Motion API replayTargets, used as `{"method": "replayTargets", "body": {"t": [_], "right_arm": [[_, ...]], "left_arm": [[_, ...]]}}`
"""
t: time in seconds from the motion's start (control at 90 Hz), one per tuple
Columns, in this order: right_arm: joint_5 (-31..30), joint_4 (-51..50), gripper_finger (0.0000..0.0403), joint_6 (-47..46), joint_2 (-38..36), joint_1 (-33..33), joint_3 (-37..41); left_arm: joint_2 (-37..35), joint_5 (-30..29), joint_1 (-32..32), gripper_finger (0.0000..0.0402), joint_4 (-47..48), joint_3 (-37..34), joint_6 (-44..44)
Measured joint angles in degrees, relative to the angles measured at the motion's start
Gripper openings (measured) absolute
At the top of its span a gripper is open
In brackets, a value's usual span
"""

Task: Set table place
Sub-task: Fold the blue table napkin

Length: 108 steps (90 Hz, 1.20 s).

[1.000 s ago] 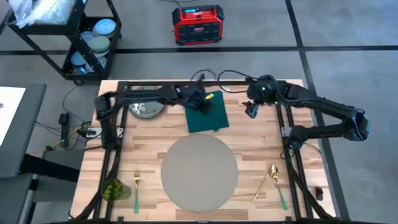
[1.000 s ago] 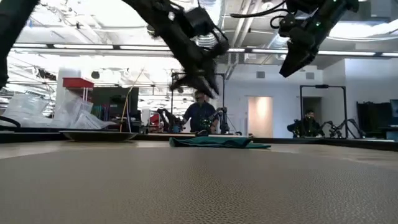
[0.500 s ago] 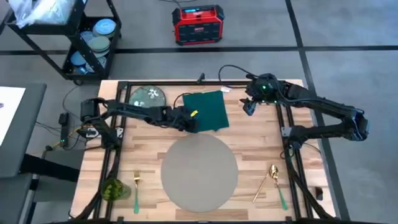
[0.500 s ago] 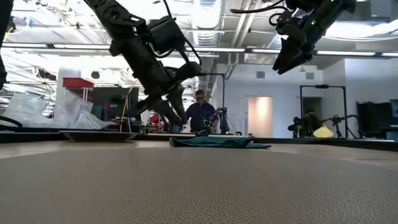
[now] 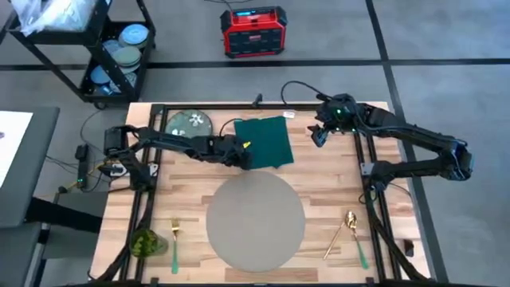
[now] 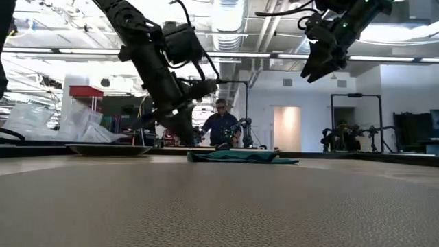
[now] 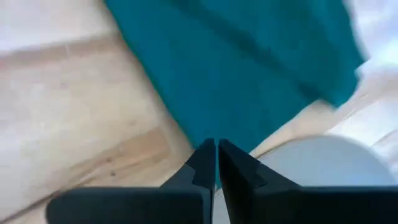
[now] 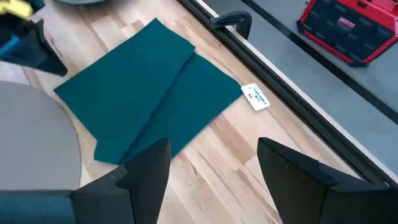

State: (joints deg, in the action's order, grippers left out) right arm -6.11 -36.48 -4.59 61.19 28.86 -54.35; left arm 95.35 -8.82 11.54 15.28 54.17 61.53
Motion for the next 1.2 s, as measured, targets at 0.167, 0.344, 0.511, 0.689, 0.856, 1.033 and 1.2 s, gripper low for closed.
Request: {"method": "replayTargets", "body": {"t": [0.167, 0.344, 0.511, 0.689, 0.856, 1.033, 1.2], "right_arm": [[0.39, -0.76, 0.0230, 0.34, 0.00, -1.13, 0.00], [0.41, -0.94, 0.0230, 1.34, 0.00, -1.86, 0.00], [0.41, -1.06, 0.0230, 2.04, 0.00, -1.85, 0.00], [0.39, -1.35, 0.0230, 2.96, 0.00, -1.83, 0.00], [0.39, -1.39, 0.0230, 3.11, 0.00, -1.72, 0.00], [0.39, -1.52, 0.0230, 3.11, 0.00, -1.72, 0.00], [0.37, -2.50, 0.0230, 3.11, 0.00, -1.72, 0.00]], "left_arm": [[0.36, -0.83, 1.94, 0.0016, -0.06, -0.11, 3.58], [0.24, 1.55, 6.32, 0.0057, -3.23, -0.08, 2.14], [0.20, 6.65, 9.58, 0.0109, -1.67, -0.07, -1.77], [0.20, 8.51, 11.16, 0.0160, 0.73, -0.07, -0.77], [0.35, 7.58, 11.74, 0.0195, 0.28, -0.07, 1.49], [2.74, 7.39, 11.89, 0.0209, -1.58, -0.07, 3.22], [6.68, 9.16, 11.40, 0.0209, -7.61, -0.04, 5.14]]}}
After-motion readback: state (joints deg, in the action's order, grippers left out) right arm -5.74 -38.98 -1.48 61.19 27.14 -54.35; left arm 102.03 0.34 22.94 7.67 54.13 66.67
